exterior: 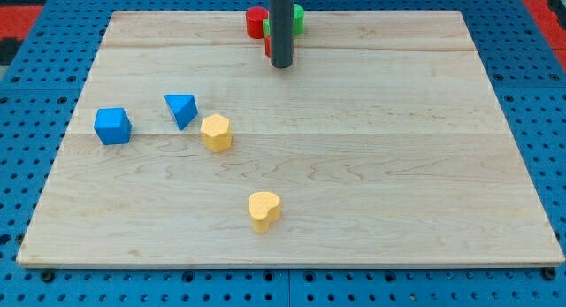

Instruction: Move the red star into the green star

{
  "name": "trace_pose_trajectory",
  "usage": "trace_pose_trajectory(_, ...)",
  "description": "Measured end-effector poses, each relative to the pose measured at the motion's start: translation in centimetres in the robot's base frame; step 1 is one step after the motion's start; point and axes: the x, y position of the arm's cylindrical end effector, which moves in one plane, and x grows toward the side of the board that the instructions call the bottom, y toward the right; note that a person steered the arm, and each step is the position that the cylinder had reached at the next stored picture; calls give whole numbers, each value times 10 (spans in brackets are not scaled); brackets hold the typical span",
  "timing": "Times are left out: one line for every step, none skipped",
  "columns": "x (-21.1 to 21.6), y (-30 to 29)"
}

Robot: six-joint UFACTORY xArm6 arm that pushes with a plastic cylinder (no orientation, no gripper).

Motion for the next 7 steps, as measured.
trace_pose_trajectory(21, 0)
trace_pose_trajectory(75, 11)
trace_pose_trajectory(110, -3)
trace_pose_trajectory(143, -20)
trace_pose_trajectory(143, -80)
trace_pose_trajectory(143, -119)
trace_pose_trajectory(140, -159)
